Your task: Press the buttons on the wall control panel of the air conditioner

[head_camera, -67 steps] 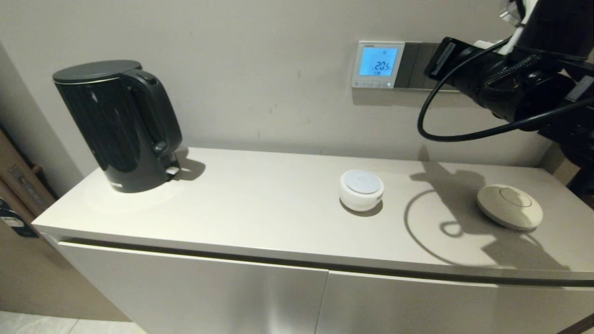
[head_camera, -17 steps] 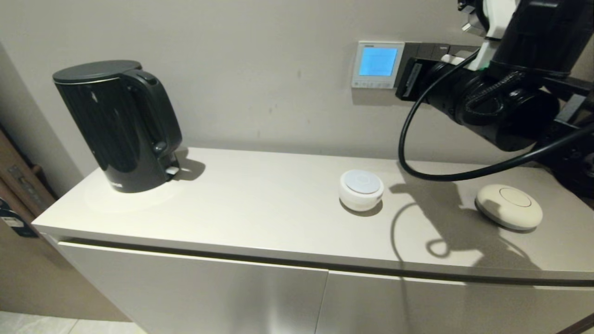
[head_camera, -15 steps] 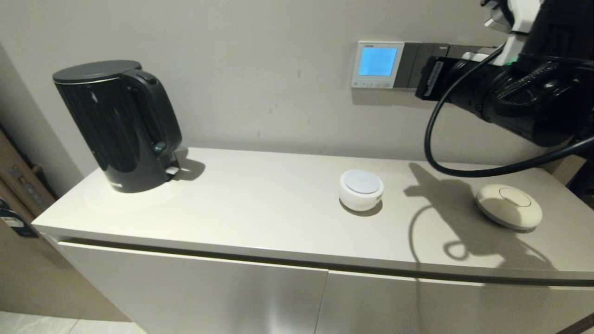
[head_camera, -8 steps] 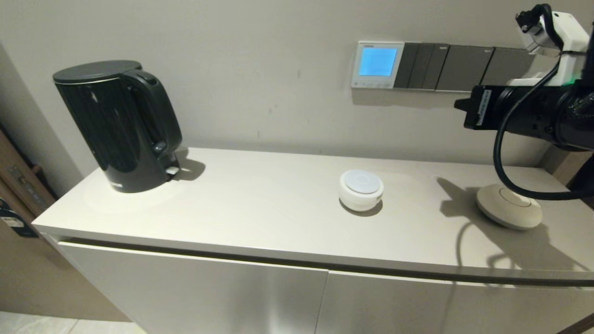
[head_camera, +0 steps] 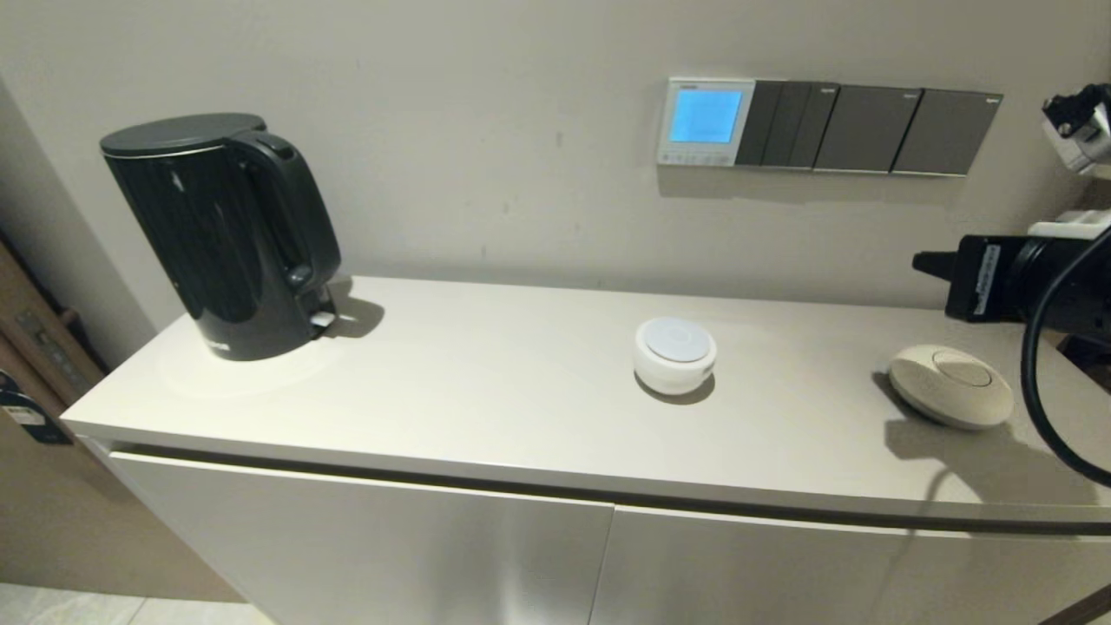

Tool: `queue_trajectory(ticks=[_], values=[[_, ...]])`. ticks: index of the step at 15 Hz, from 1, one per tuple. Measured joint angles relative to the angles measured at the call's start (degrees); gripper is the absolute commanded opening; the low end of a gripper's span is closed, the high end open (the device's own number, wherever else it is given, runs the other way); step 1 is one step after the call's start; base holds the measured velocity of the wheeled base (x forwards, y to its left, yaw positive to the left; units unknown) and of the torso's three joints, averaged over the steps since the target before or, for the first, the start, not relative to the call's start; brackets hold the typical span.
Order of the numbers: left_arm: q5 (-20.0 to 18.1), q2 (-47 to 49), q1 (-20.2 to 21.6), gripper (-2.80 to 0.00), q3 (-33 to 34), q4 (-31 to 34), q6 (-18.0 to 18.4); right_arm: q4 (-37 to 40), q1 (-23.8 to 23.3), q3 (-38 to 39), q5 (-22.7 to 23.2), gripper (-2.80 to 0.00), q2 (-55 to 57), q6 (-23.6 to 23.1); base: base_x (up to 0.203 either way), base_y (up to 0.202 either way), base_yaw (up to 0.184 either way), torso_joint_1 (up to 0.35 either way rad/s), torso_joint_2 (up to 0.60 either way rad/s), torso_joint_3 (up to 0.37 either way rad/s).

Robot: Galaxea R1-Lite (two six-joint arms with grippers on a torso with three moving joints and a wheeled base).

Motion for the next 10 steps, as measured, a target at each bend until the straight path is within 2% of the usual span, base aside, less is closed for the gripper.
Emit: queue_trajectory(ticks=[2,5,10], values=[[0.0,0.0,0.0,-2.80,0.0,0.0,0.0,-2.3,-0.4,7.7,-0.1,-2.80,-2.1,-0.2,0.000,0.000,0.000,0.000,0.00,0.000],[0.0,0.0,0.0,-2.80,0.0,0.0,0.0,-9.8,-2.3,21.2,0.6,-2.80,-5.4,-0.1,0.000,0.000,0.000,0.000,0.00,0.000],[0.0,0.0,0.0,-2.80,0.0,0.0,0.0,-13.0,-8.0,37.2,7.1,-2.80,-13.7,-0.2,0.000,0.000,0.000,0.000,0.00,0.000]])
